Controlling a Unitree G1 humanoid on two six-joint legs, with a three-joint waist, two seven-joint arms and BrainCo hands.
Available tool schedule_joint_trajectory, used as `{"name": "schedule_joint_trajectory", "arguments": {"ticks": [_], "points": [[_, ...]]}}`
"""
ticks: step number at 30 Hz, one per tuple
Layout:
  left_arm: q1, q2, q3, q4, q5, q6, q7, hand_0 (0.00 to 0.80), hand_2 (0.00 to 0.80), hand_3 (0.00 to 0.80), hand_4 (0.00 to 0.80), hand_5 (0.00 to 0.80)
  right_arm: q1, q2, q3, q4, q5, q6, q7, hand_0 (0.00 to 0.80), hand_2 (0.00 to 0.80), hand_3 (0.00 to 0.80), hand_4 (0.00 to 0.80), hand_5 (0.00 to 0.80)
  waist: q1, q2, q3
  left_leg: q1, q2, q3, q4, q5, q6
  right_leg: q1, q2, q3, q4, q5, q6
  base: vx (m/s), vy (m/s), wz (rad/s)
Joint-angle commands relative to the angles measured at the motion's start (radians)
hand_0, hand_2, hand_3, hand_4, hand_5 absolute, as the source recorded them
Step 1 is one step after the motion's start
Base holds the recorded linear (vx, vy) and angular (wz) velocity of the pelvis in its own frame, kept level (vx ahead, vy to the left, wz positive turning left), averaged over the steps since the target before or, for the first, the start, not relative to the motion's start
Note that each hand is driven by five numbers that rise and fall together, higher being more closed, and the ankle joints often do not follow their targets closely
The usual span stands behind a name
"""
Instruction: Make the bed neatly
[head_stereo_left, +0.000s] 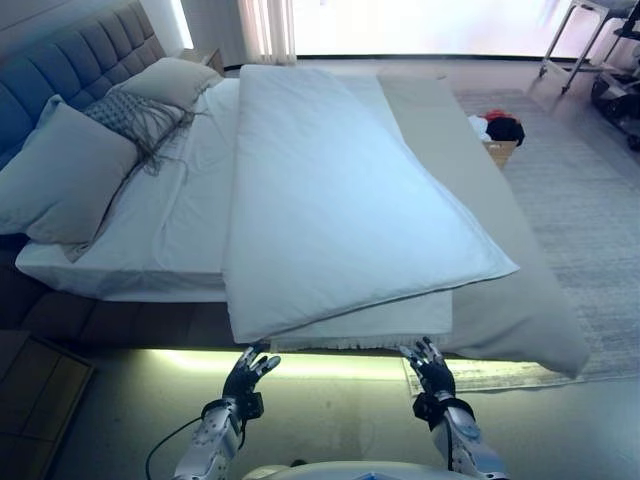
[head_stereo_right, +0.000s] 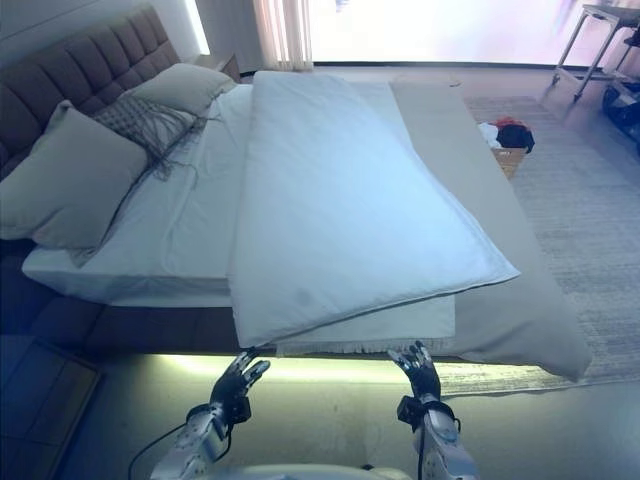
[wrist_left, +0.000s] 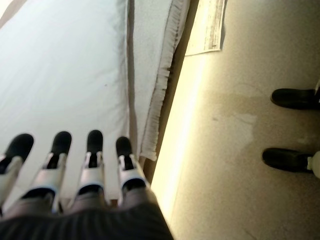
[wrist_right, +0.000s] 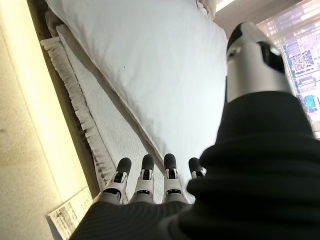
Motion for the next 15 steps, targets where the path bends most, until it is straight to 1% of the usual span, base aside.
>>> {"name": "schedule_joint_trajectory", "arguments": {"ticks": [1,5,11,15], "points": [[-0.041,0.013,0.009,0.004,-0.005,-0.027,0.005,0.0,0.0,0.0,0.0,0.0,-0.023,-0.02,0.018,-0.028,-0.005,-0.044,0.019,0.0,0.0,0.0,0.0,0.0,0.014,-0.035,-0.016,-0.034,0.045,-0.044,0.008,0.014,-0.036,-0.043,-0.064,0.009,0.005,0.077,0.079,0.0,0.0,0.0],[-0.057,0.023,0.01,-0.011,-0.004,-0.016,0.033,0.0,0.0,0.0,0.0,0.0,-0.045,-0.023,0.025,-0.033,0.003,-0.039,0.008,0.0,0.0,0.0,0.0,0.0,0.01,-0.031,-0.006,-0.049,0.051,-0.042,0.0,0.022,-0.039,-0.064,-0.062,0.008,0.009,0.081,0.079,-0.074,0.019,0.01],[-0.031,0.014,0.025,-0.011,0.006,-0.019,0.028,0.0,0.0,0.0,0.0,0.0,-0.037,-0.016,0.023,-0.032,0.001,-0.036,0.031,0.0,0.0,0.0,0.0,0.0,0.008,-0.036,-0.004,-0.034,0.054,-0.021,0.0,0.016,-0.038,-0.049,-0.063,0.013,0.005,0.077,0.079,-0.009,0.002,0.0],[-0.046,0.01,0.021,0.0,0.009,-0.023,0.027,0.0,0.0,0.0,0.0,0.0,-0.049,-0.013,0.018,-0.023,0.006,-0.039,0.025,0.0,0.0,0.0,0.0,0.0,0.006,-0.037,-0.004,-0.031,0.053,-0.014,0.005,0.015,-0.036,-0.043,-0.063,0.015,0.009,0.075,0.076,0.0,0.0,0.0]]}}
